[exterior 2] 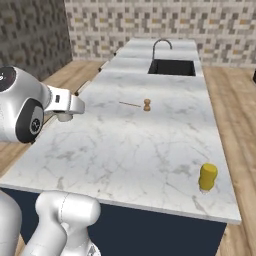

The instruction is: Move the shaker and mustard from the cabinet to the dining counter.

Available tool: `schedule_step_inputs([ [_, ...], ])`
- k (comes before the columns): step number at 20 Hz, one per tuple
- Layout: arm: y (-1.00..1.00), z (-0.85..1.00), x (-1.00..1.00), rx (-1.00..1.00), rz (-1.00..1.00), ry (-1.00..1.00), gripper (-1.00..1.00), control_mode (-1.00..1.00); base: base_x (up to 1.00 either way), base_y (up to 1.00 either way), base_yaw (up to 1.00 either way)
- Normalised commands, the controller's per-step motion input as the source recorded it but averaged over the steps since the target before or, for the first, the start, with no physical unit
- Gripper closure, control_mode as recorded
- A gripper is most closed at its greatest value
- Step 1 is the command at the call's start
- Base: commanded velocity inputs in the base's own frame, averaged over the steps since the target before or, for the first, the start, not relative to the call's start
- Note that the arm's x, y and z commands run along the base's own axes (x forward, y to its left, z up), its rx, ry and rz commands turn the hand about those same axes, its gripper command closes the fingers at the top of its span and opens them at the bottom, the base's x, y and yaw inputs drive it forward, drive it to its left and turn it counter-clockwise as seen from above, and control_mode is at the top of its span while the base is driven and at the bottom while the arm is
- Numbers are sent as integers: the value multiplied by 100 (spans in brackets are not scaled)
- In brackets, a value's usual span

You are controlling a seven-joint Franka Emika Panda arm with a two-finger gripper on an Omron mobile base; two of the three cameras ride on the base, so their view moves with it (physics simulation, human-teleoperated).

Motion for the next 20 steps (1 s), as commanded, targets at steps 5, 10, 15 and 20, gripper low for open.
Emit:
schedule_step_inputs([
  [5,0,0,0,0,0,0,100,100,22,-5,0],
  [10,0,0,0,0,0,0,100,100,15,-12,0],
  [15,0,0,0,0,0,0,100,100,17,-3,0],
  [20,0,0,0,0,0,0,100,100,24,0,0],
])
